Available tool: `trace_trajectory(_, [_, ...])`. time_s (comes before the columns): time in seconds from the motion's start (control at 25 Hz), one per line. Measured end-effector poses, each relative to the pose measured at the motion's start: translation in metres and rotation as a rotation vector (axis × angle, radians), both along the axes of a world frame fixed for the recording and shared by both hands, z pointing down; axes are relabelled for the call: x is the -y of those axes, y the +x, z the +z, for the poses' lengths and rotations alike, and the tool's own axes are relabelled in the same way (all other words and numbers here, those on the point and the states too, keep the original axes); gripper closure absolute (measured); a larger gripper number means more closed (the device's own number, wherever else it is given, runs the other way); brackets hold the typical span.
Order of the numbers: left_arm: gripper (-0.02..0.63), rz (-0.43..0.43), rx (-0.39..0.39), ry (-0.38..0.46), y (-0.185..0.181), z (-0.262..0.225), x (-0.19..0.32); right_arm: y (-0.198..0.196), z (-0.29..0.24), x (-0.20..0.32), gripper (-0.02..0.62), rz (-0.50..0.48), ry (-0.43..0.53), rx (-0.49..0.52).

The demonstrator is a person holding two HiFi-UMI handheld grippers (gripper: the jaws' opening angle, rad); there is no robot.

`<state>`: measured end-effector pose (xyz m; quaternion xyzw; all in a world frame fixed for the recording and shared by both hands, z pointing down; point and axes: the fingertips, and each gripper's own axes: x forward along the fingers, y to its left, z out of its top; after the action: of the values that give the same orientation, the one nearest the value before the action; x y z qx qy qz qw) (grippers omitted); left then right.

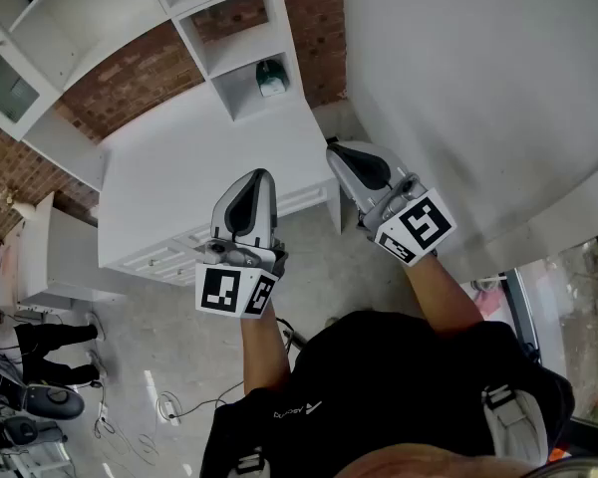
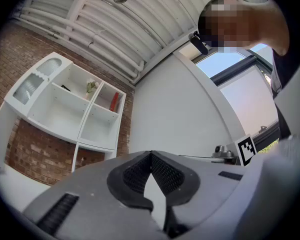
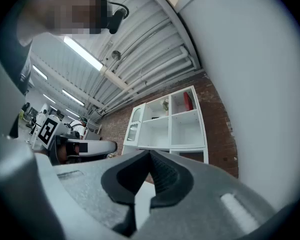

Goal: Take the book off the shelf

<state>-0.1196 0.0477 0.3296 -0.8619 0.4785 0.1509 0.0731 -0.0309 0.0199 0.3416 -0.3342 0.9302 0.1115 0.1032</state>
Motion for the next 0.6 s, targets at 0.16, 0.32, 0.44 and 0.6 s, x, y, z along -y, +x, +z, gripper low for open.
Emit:
trace_trajectory(0.16, [0.607,0.007,0.002,-0.004,-0.007,0.003,-0.002,-0.01,0.0,-0.001,0.595,0.0,0.003,-0.002])
trace_trajectory(0.32, [0.607,0.012,0.0,-0.007,-0.014,0.005,-0.003,-0.017,0.002,-0.002,0.595,0.003,-0.009,0.009])
trace_trajectory(0.44, [0.607,0.01,-0.009,-0.007,-0.026,0.005,-0.003,-0.026,0.002,-0.001,0.595,0.014,-0.01,0.013])
trace_trajectory(0.6, [0.607,-0.008,-0.026,0.008,-0.044,-0.002,0.005,-0.035,0.002,0.0,0.595,0.036,-0.002,-0.004])
